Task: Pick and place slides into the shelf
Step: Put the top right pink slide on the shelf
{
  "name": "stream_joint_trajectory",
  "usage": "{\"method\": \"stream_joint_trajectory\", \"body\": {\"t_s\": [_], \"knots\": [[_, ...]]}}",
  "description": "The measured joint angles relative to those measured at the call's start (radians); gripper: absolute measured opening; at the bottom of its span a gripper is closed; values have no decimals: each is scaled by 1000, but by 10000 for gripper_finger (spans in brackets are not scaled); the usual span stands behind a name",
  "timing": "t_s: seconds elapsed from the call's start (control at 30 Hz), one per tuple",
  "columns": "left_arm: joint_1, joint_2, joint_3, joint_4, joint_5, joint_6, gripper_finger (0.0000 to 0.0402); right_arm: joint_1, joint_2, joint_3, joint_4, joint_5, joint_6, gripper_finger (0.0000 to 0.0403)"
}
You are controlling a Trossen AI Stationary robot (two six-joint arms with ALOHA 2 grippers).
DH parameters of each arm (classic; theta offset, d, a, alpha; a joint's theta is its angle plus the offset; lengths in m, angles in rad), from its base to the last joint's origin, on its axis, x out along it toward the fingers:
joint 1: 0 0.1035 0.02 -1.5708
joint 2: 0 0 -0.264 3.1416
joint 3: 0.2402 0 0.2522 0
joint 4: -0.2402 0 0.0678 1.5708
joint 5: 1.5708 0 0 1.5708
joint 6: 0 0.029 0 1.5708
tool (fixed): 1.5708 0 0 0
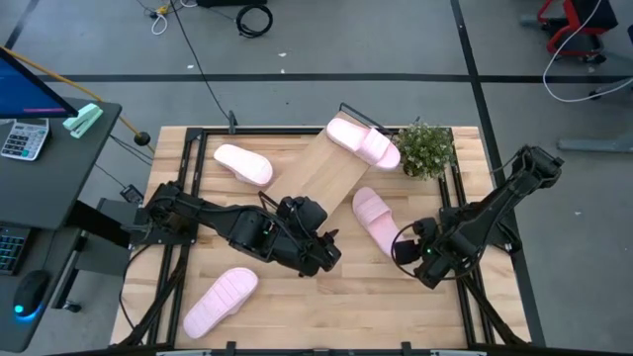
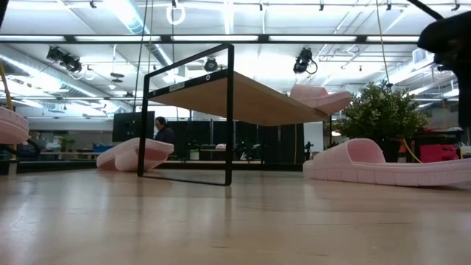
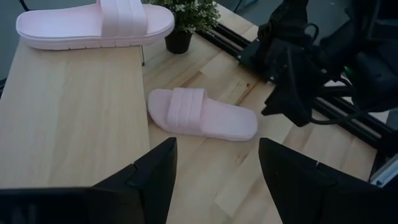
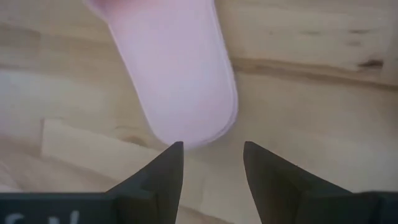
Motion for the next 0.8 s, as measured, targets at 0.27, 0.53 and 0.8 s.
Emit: {"method": "stream_joint_trajectory", "body": {"t_s": [0.27,0.53,0.8], "knots": [[0,0,0,0,4,3,231,-45,0,0,-24,125,-107,174],[0,0,0,1,5,3,231,-118,0,0,-41,254,-443,174],[0,0,0,2,12,-8,231,-180,-6,-31,-28,-63,-341,174]]}}
